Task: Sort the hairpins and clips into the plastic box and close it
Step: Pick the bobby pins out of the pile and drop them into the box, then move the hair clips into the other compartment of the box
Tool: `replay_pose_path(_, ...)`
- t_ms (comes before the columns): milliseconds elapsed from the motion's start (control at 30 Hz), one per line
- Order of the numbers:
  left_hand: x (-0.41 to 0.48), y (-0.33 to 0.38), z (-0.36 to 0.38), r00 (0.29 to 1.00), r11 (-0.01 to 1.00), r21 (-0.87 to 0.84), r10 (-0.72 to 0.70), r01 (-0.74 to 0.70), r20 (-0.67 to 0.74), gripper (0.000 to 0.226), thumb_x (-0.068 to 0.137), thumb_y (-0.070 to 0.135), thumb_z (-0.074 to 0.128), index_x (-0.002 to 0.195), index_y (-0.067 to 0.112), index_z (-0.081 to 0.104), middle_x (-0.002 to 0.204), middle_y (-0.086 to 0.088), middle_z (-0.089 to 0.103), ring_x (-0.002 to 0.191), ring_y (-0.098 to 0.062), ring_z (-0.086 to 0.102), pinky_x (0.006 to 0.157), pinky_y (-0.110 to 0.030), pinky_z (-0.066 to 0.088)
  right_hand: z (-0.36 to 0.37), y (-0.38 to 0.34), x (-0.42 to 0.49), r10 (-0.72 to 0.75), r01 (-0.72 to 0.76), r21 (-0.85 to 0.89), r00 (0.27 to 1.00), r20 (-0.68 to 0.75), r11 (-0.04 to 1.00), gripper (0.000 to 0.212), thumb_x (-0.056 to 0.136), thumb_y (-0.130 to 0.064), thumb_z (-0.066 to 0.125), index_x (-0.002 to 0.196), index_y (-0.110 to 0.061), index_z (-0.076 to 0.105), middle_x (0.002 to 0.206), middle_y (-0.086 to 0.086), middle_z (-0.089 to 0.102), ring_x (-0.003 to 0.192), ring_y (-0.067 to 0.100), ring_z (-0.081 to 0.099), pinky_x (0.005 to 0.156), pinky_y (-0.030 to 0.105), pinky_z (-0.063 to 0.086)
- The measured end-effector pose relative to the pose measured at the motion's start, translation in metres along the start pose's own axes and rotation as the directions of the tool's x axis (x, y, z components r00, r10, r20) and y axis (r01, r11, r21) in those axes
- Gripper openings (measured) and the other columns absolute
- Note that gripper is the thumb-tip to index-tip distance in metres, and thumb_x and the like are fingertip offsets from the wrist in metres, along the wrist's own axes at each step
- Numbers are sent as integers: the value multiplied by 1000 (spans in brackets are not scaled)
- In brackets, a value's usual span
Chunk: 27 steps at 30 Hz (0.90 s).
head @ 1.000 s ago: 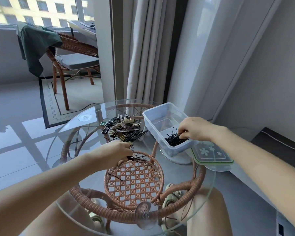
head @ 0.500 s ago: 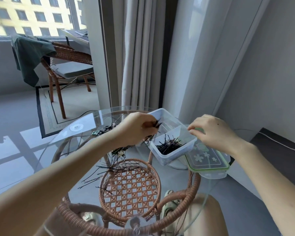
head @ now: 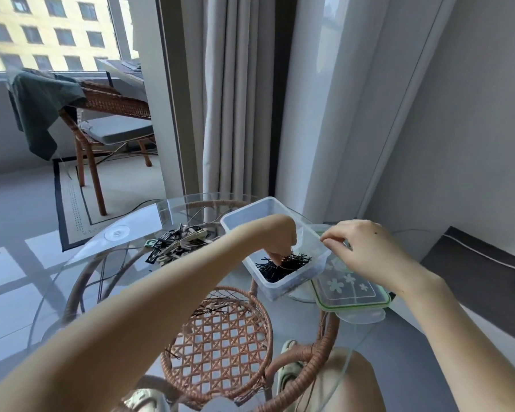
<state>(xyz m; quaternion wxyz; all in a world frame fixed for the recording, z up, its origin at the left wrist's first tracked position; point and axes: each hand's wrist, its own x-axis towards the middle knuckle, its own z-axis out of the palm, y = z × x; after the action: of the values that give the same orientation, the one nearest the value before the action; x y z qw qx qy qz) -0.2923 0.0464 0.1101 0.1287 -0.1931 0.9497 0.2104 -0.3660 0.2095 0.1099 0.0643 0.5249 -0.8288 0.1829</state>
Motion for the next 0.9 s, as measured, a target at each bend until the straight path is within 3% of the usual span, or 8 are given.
replay_pose_path(67, -6, -16, -7, 998, 969, -243, 28, -39, -51, 31, 87, -1, 51, 116, 4, 60, 106, -15, 69, 85, -27, 69, 75, -35, 58, 0, -9, 2, -12, 13, 15, 1000, -26, 1000, 19, 91, -21, 53, 95, -17, 71, 93, -1, 70, 89, 20, 60, 76, 31, 45)
replay_pose_path(200, -35, -71, -27, 924, 901, -411, -31, -139, -380, 22, 89, 4, 52, 105, 7, 67, 99, -3, 69, 70, -12, 64, 50, -10, 51, 13, -52, 2, -104, 126, 198, 987, -121, 972, 17, 90, -13, 55, 95, -9, 70, 93, 4, 71, 88, 19, 61, 76, 21, 43)
replay_pose_path(300, -73, -121, -13, 836, 936, -285, 18, -208, -549, 26, 85, 29, 61, 111, 29, 63, 110, 12, 63, 88, -3, 60, 72, -4, 48, 46, -91, -8, -193, 187, 351, 981, -17, 917, 29, 92, -27, 53, 115, -12, 61, 115, 0, 65, 106, 11, 57, 86, 5, 32)
replay_pose_path(400, -113, -162, 33, 919, 993, -34, 90, -111, -384, 78, 59, 79, 49, 131, 59, 24, 151, 15, 21, 136, -9, 22, 110, -43, 23, 94, -114, -11, -214, 125, 401, 959, 186, 908, 51, 94, -40, 43, 138, -16, 38, 146, -2, 38, 134, 8, 30, 107, 16, 18)
replay_pose_path(500, -137, -187, 96, 936, 981, 180, 125, -68, -329, 108, 41, 94, 37, 132, 61, -12, 144, 22, -37, 132, -5, -38, 107, -44, -20, 130, -128, 7, -77, -25, 425, 972, 223, 905, 57, 95, -46, 35, 144, -19, 25, 155, -1, 21, 142, 12, 14, 115, 31, 13)
replay_pose_path(600, -141, -196, 130, 919, 964, 264, 101, 3, -381, 108, 47, 96, 29, 135, 53, -19, 141, 15, -44, 132, -12, -39, 104, -37, -34, 164, -134, 30, 64, -150, 367, 970, 236, 918, 60, 95, -49, 28, 147, -21, 15, 157, 4, 7, 144, 18, 1, 118, 44, 6)
replay_pose_path(767, -117, -208, 122, 829, 969, 72, -164, 238, -535, 89, 65, 87, 11, 131, 47, -33, 146, -1, -34, 134, -24, -35, 110, -45, -22, 198, -145, 54, 136, -177, 212, 972, 191, 961, 62, 96, -49, 16, 148, -17, 5, 156, 16, 5, 144, 26, -2, 115, 37, -5)
replay_pose_path(900, -105, -215, 109, 817, 978, -14, -181, 208, -548, 87, 62, 86, 2, 129, 45, -35, 148, -2, -25, 139, -25, -24, 114, -46, -11, 194, -146, 50, 37, -115, 384, 978, 204, 916, 57, 97, -45, 22, 146, -15, 18, 153, 9, 26, 142, 20, 18, 115, 31, 9)
